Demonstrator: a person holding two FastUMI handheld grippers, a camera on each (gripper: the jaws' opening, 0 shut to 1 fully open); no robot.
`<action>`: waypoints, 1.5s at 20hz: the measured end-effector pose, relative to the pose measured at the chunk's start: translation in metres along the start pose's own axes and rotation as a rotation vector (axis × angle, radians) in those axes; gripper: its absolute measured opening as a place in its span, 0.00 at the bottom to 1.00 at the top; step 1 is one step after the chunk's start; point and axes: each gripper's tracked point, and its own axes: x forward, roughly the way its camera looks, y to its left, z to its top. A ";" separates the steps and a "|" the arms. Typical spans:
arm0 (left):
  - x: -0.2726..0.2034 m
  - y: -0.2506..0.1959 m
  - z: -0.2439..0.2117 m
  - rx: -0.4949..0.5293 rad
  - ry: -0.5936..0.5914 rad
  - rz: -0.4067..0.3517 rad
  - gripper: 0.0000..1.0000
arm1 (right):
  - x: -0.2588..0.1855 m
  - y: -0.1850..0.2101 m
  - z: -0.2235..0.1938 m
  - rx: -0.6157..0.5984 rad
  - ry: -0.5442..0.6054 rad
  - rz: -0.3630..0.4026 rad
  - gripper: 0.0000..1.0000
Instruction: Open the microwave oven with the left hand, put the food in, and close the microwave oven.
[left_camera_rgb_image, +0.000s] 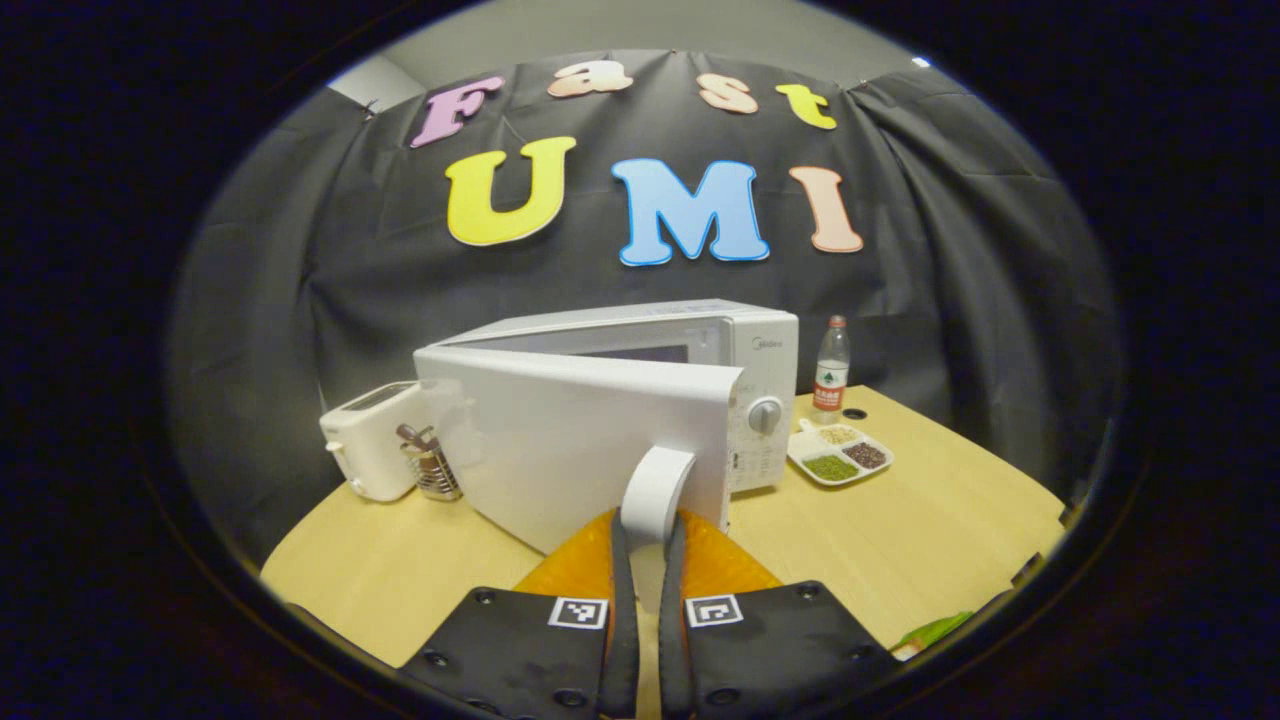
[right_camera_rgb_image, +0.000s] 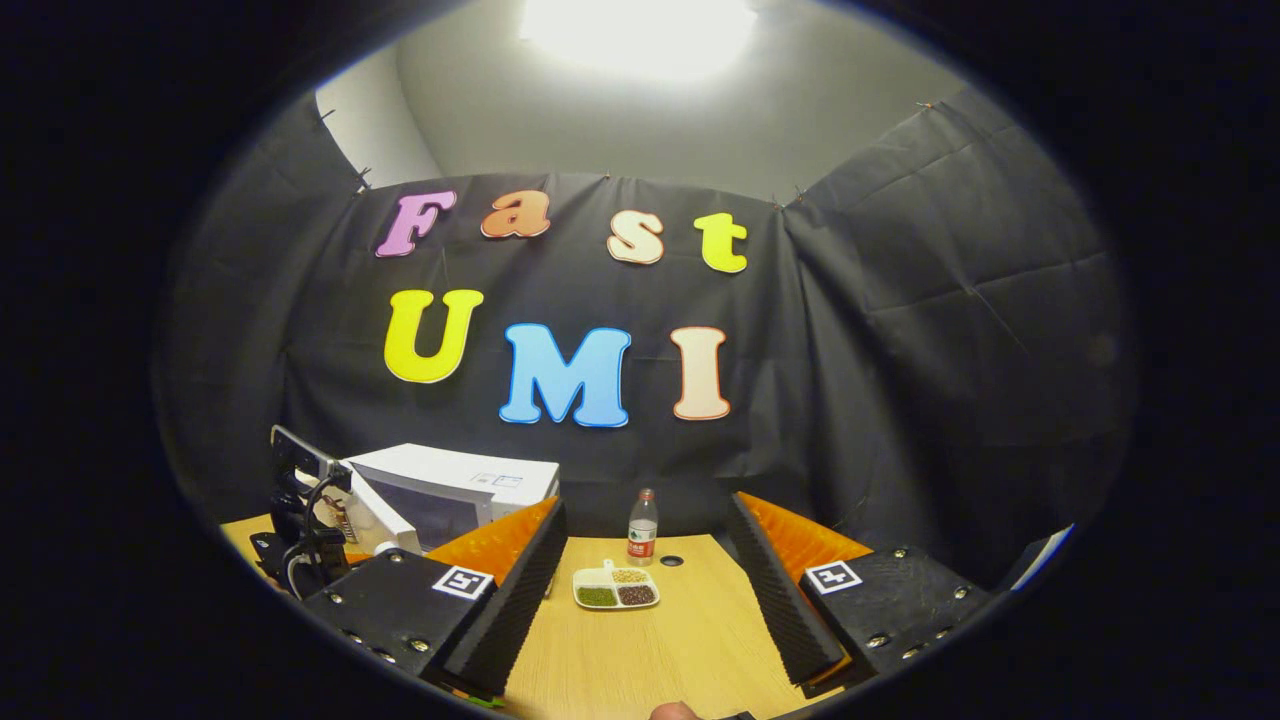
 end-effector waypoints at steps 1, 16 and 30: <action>-0.008 0.008 -0.003 -0.004 0.004 0.021 0.14 | -0.001 0.003 -0.001 0.005 0.001 0.021 0.98; -0.087 0.139 -0.039 -0.031 0.032 0.087 0.10 | -0.022 0.095 0.010 0.032 0.001 0.108 0.98; -0.105 0.213 -0.054 -0.035 0.029 -0.004 0.17 | -0.041 0.186 0.003 0.036 0.029 0.083 0.98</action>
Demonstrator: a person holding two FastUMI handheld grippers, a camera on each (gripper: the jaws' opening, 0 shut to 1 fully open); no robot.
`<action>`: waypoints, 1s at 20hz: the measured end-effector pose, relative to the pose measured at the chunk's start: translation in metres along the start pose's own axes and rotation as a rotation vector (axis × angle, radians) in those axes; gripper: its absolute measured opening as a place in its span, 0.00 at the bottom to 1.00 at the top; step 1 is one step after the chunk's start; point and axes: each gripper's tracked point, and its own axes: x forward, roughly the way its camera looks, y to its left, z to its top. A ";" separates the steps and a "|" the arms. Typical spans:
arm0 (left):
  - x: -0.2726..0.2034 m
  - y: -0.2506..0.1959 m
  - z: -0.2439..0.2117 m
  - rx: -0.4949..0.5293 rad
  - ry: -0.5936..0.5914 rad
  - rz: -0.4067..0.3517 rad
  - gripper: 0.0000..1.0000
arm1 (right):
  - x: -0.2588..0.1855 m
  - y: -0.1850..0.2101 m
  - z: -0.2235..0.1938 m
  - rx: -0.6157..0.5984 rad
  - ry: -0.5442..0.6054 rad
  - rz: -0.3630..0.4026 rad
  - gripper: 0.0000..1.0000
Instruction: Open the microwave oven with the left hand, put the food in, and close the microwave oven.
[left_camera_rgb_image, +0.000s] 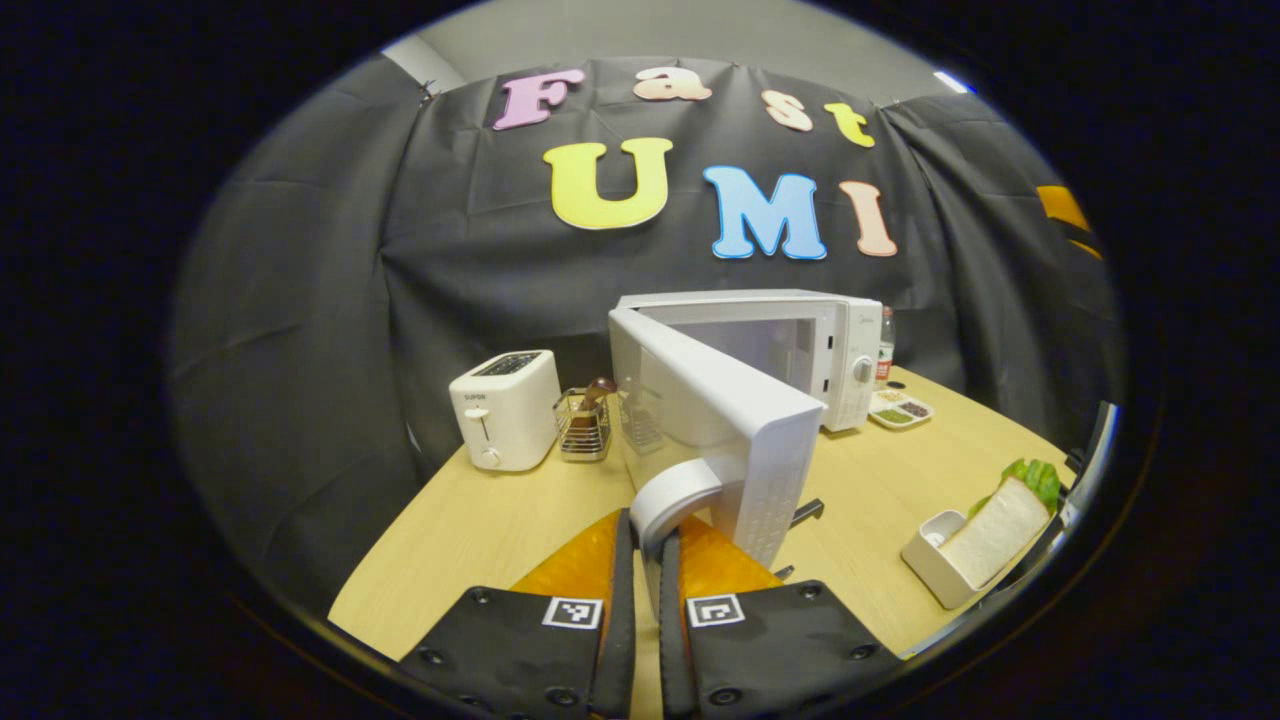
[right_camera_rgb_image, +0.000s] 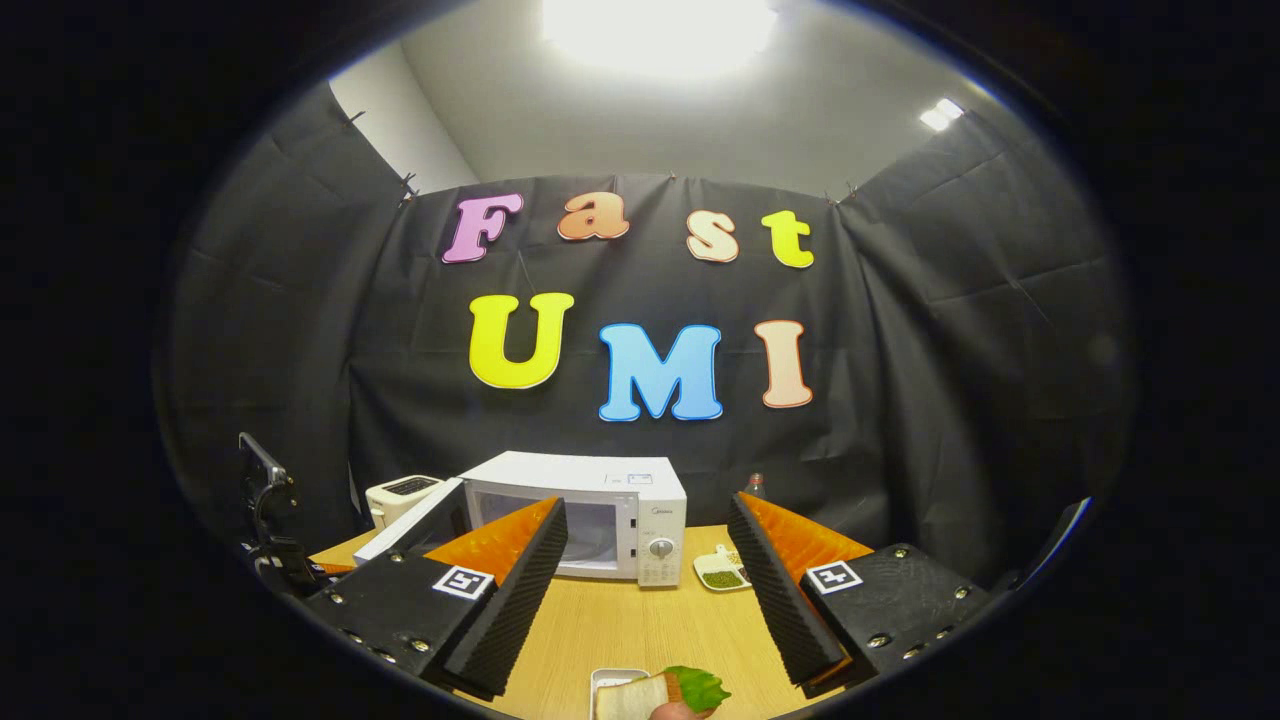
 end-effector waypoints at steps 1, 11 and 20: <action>-0.002 0.003 -0.001 -0.014 0.001 0.012 0.21 | 0.001 0.002 -0.002 -0.006 0.006 0.006 0.98; -0.082 0.006 0.073 -0.019 -0.183 0.113 0.90 | 0.018 -0.022 -0.051 0.030 0.182 0.116 0.98; -0.118 -0.003 0.161 -0.068 -0.378 0.181 0.89 | 0.025 -0.042 -0.160 0.124 0.523 0.206 0.98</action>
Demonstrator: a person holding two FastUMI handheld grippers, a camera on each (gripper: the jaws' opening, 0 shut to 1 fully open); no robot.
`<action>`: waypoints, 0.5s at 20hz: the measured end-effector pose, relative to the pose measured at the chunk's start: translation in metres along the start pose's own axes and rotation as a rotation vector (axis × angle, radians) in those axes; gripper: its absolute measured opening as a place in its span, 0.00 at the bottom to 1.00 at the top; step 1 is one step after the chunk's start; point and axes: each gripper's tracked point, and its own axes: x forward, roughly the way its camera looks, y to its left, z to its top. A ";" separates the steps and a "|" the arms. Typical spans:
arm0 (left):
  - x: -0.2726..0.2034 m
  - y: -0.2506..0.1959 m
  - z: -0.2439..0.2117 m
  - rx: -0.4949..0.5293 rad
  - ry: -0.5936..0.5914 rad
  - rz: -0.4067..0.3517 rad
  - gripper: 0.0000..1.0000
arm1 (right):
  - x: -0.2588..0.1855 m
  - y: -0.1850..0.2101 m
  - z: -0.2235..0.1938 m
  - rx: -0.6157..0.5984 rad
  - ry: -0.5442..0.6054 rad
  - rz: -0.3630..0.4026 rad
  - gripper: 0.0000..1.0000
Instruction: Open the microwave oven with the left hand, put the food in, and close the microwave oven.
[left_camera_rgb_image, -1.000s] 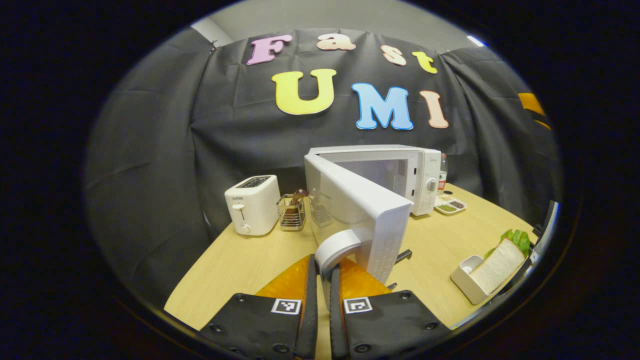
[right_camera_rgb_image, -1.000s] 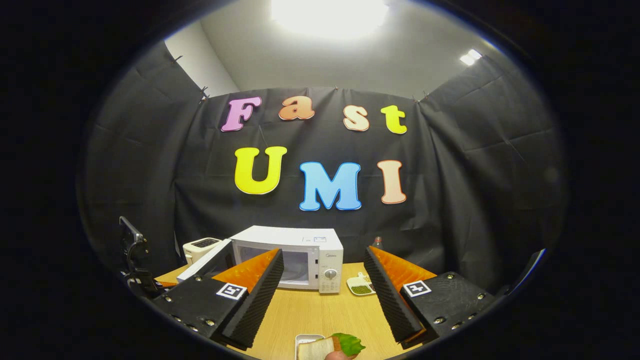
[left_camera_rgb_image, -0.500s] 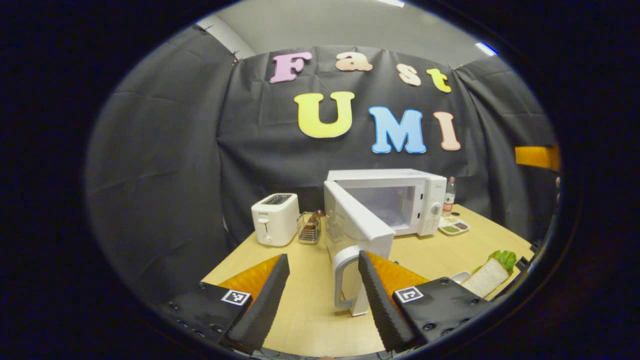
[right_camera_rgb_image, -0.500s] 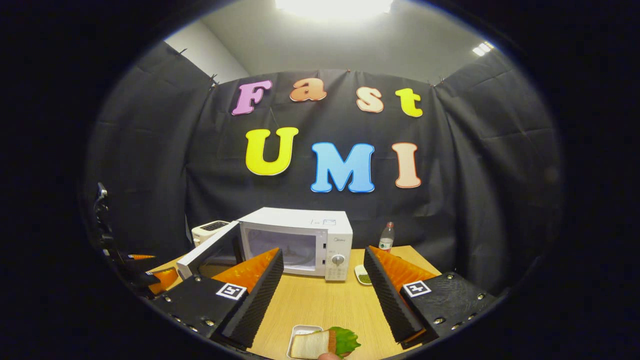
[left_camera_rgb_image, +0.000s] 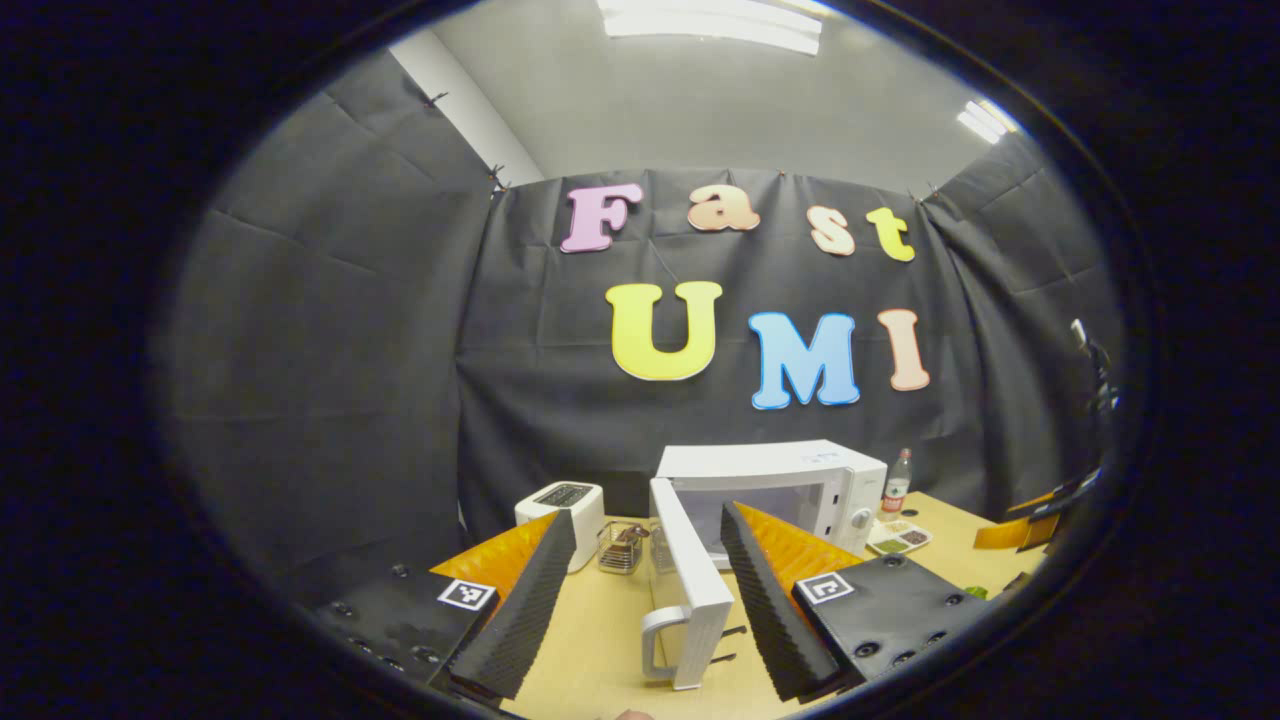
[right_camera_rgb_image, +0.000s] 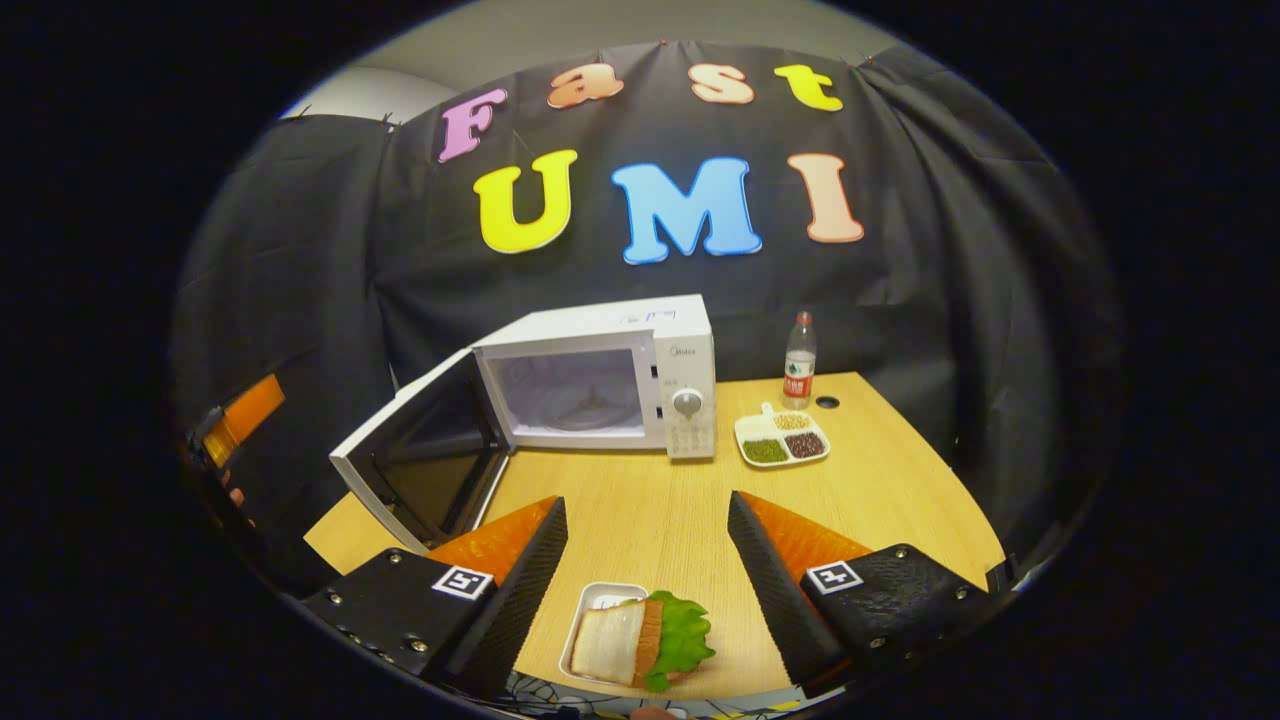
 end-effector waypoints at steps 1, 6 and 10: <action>-0.002 -0.004 0.004 -0.002 -0.009 -0.002 0.94 | 0.005 -0.002 -0.012 0.011 0.045 0.014 0.98; -0.013 -0.009 0.018 0.038 -0.031 0.036 0.94 | 0.014 -0.007 -0.068 0.115 0.255 0.101 0.98; -0.020 -0.024 0.024 0.031 -0.038 0.052 0.97 | 0.017 -0.004 -0.093 0.191 0.352 0.163 0.96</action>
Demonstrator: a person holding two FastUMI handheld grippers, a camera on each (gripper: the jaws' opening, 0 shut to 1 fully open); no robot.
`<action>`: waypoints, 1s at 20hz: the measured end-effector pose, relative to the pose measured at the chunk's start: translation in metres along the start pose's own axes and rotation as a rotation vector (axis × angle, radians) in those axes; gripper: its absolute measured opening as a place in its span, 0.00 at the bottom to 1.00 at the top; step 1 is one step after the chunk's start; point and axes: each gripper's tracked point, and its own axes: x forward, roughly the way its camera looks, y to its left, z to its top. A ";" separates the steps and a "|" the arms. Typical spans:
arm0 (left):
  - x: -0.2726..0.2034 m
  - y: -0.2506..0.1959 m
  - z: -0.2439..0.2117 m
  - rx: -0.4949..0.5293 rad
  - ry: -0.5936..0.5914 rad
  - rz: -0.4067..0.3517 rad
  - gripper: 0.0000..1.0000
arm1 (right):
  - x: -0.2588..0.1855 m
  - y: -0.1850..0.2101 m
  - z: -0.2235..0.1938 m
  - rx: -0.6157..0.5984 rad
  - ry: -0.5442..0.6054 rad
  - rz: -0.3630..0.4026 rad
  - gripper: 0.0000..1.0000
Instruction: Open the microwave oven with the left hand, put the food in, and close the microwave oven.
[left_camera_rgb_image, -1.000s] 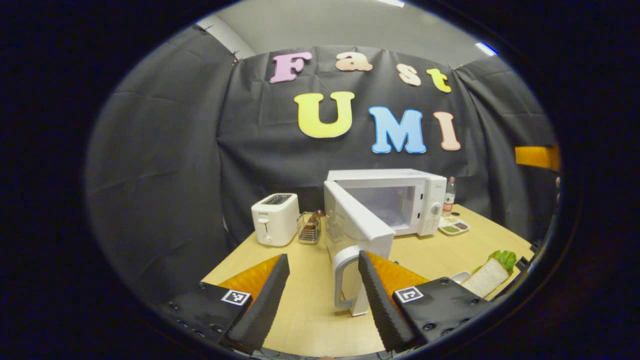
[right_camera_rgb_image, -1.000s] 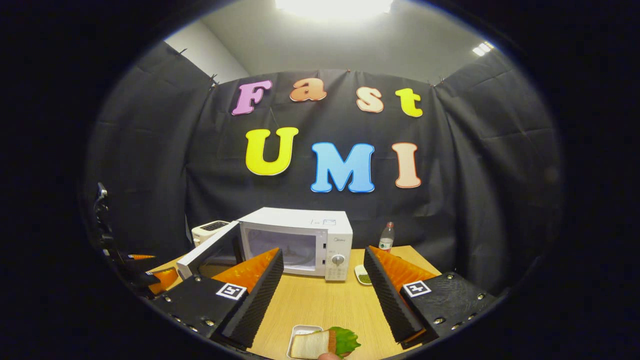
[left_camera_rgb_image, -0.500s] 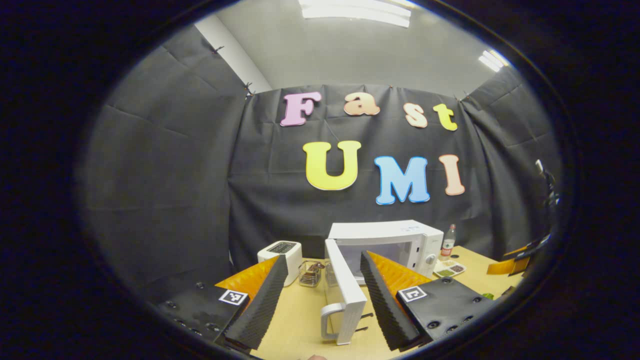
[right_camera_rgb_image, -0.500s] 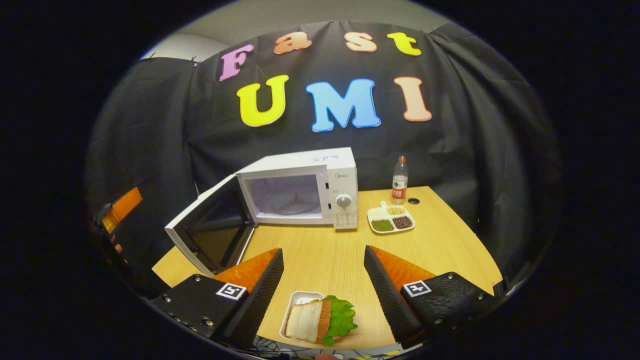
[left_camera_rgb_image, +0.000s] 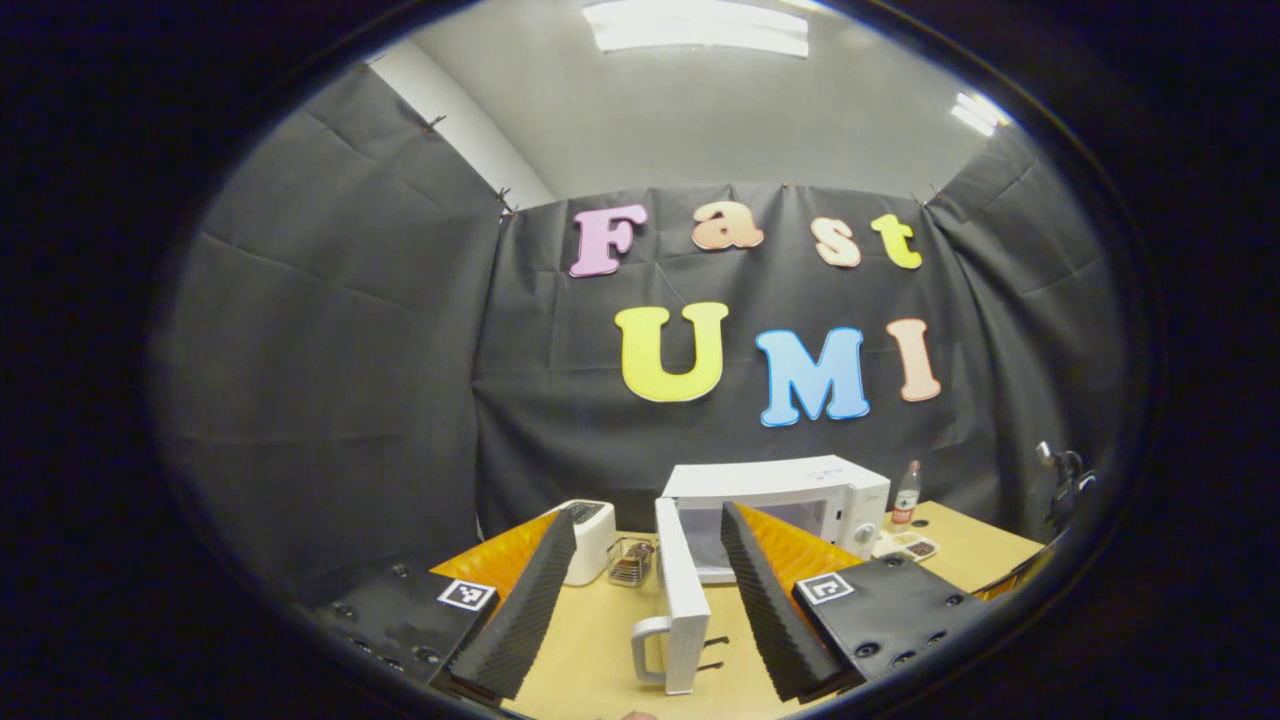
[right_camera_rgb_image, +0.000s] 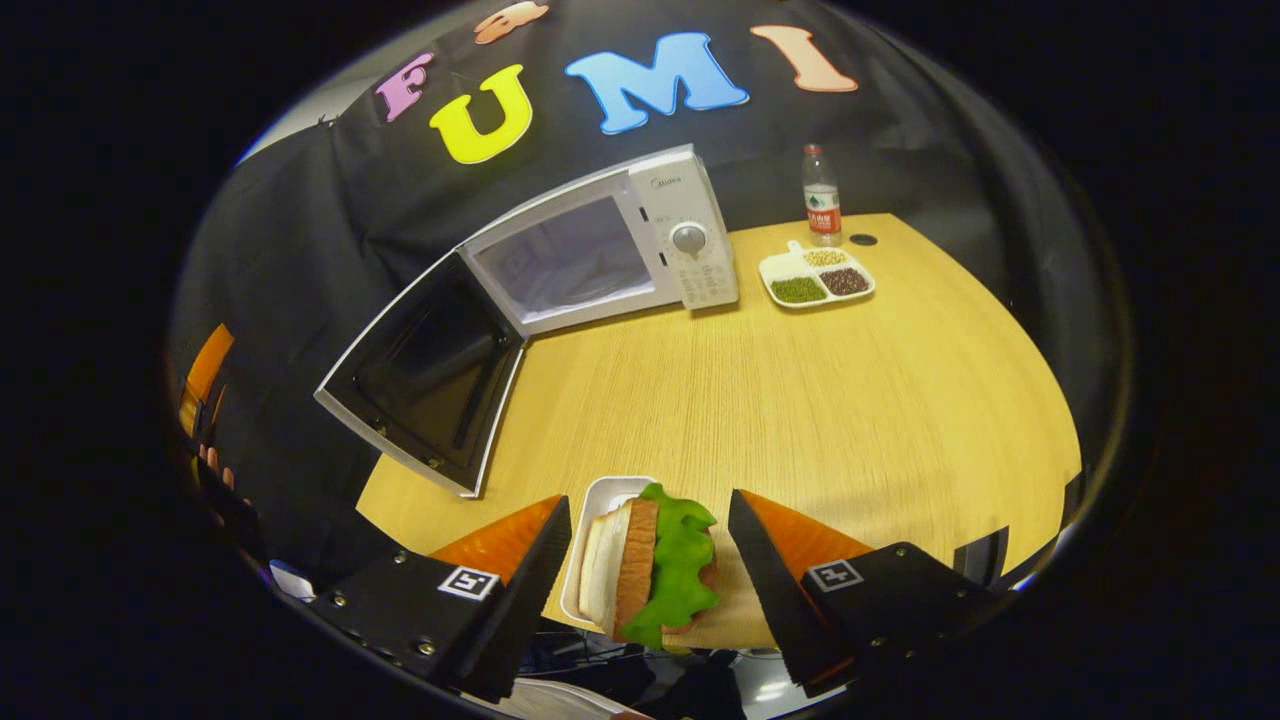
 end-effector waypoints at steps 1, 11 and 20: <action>-0.001 -0.003 0.000 -0.002 0.001 0.004 0.98 | 0.000 -0.003 -0.005 0.013 0.024 0.008 0.96; -0.023 -0.016 0.000 0.007 -0.006 0.066 0.98 | 0.013 0.008 -0.048 0.179 0.246 0.150 0.51; 0.008 -0.017 0.005 -0.010 -0.023 0.036 0.98 | -0.007 0.023 -0.020 0.177 0.206 0.183 0.31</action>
